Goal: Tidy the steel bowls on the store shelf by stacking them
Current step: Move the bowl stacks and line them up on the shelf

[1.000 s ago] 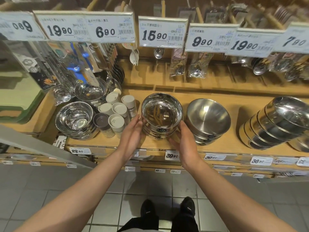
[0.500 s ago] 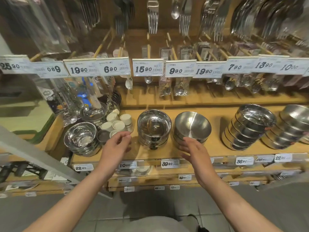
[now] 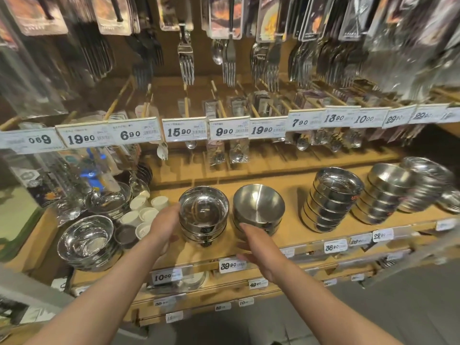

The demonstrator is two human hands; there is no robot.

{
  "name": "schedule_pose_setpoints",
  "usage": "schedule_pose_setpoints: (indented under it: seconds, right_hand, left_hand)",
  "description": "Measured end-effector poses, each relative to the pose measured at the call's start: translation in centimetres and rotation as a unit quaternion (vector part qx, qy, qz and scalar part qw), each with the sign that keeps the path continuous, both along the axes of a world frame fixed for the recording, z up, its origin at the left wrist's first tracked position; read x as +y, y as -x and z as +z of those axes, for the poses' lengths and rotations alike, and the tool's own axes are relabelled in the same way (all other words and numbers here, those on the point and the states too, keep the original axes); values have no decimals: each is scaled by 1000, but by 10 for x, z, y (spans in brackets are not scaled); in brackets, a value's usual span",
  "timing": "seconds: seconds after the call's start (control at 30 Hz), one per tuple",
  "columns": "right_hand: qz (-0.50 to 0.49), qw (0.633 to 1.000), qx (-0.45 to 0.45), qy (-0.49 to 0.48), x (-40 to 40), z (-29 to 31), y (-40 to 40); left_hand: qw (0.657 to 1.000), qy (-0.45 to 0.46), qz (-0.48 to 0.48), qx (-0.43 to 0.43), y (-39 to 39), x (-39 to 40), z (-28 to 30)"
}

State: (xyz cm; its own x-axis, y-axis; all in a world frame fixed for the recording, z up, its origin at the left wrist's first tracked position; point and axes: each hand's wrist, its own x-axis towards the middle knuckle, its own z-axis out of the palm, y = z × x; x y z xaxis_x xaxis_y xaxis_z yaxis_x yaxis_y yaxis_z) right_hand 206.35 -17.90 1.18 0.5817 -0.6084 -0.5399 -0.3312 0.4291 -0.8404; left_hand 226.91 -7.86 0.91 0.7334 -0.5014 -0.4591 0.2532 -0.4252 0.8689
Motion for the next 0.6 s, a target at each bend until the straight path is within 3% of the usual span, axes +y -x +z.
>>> schedule_pose_setpoints:
  seconds: [0.23, 0.47, 0.6]
  right_hand:
    - [10, 998, -22, -55, -5, -18, -50]
    - [2, 995, -92, -41, -3, -48, -69]
    - [19, 995, -90, -45, 2, -47, -71]
  left_hand:
    - [999, 28, -12, 22, 10, -8, -10]
    - [999, 30, 18, 29, 6, -6, -14]
    - [999, 33, 6, -6, 3, 6, -16]
